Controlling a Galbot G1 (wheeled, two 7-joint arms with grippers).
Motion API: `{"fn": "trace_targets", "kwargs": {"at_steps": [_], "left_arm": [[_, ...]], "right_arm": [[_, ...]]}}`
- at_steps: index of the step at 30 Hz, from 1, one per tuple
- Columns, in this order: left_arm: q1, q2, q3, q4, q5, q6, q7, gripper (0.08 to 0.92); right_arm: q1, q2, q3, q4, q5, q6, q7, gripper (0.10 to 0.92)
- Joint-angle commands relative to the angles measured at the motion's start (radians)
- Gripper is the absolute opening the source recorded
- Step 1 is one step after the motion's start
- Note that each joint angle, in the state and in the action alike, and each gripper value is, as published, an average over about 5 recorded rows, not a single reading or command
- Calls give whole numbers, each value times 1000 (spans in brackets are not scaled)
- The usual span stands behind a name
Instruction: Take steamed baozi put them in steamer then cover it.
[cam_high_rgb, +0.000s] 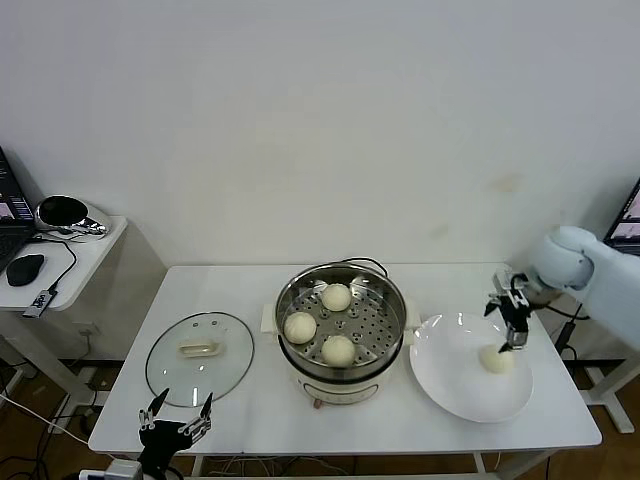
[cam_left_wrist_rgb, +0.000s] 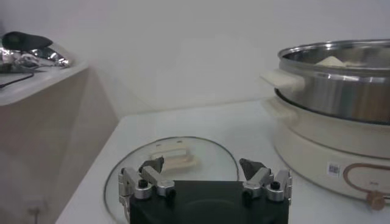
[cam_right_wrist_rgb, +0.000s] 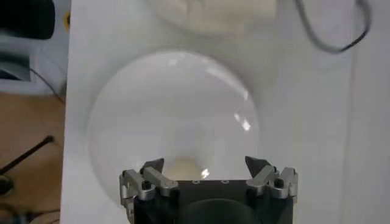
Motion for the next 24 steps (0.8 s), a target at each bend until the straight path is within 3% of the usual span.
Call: {"fn": "trace_targets", "kwargs": {"at_steps": [1, 24], "left_arm": [[0, 0, -1, -1, 14, 2, 2, 823], [0, 3, 4, 22, 24, -2, 4, 823]], "right_arm": [[-205, 36, 161, -121, -113, 48, 25, 823], [-235, 148, 187, -242, -175, 89, 90, 823]]}}
